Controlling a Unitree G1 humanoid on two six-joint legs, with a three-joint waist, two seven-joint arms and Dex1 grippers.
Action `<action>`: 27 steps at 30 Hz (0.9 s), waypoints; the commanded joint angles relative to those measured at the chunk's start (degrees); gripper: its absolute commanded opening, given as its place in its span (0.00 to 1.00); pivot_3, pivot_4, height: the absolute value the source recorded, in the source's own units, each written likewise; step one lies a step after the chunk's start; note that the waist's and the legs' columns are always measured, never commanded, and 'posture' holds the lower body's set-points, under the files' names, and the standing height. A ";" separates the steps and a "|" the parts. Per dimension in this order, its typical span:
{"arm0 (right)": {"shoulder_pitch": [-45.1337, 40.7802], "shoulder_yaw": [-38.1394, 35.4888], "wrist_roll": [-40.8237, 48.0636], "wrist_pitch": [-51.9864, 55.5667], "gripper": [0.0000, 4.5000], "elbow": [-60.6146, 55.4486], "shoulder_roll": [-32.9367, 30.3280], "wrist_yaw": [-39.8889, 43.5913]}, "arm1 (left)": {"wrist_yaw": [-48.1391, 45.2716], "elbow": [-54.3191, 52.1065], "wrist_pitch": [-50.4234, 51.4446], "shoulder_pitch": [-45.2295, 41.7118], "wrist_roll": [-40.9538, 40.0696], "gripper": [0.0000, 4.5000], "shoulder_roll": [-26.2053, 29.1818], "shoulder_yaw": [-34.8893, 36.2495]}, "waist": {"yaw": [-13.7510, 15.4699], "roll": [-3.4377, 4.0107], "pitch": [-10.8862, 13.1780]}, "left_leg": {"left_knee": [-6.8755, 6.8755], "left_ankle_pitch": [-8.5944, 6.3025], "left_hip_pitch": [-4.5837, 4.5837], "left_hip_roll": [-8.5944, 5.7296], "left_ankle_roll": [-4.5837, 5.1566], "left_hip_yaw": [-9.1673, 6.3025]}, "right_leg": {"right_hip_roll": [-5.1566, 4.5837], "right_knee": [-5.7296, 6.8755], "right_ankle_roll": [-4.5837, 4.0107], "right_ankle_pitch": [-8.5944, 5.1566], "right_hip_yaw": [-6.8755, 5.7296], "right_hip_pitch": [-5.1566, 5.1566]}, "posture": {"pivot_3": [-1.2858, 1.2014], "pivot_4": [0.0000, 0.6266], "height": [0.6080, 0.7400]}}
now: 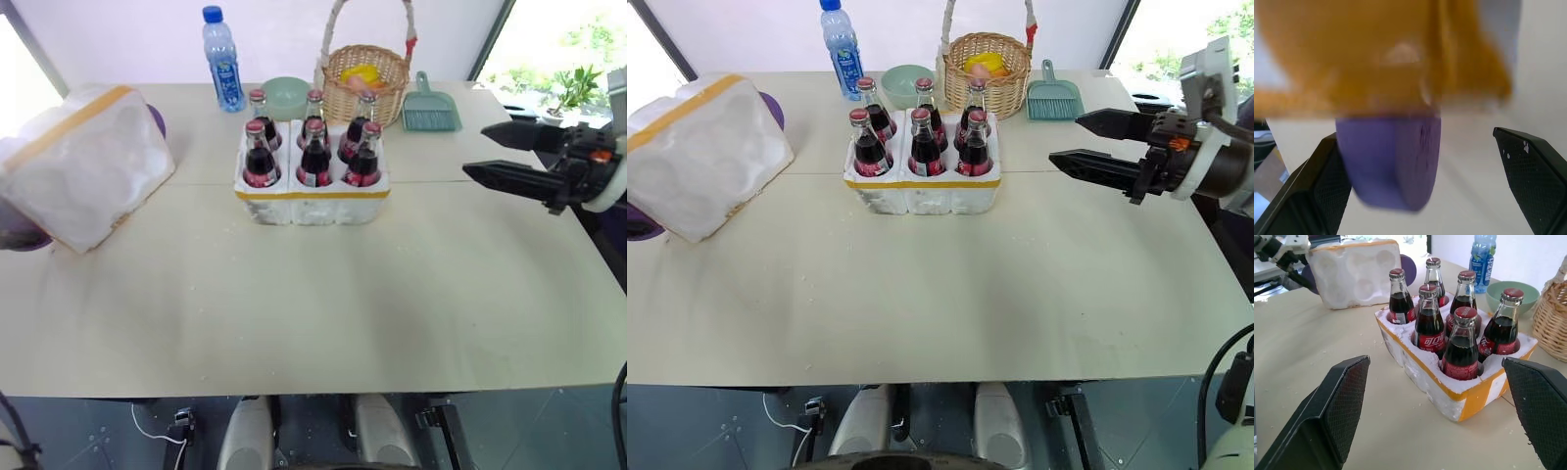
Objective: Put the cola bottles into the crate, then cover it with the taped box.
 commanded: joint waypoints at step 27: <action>1.77 -2.71 3.57 0.28 1.00 -2.42 0.94 -8.13 | -4.00 0.81 3.12 -4.75 2.85 0.31 -1.70 -0.85 | 0.01 -0.02 -0.01 | 0.07 0.00 0.00 -0.02 0.00 -0.07 | 0.01 0.08 0.01 -0.01 -0.01 0.01 | 0.52 0.24 1.00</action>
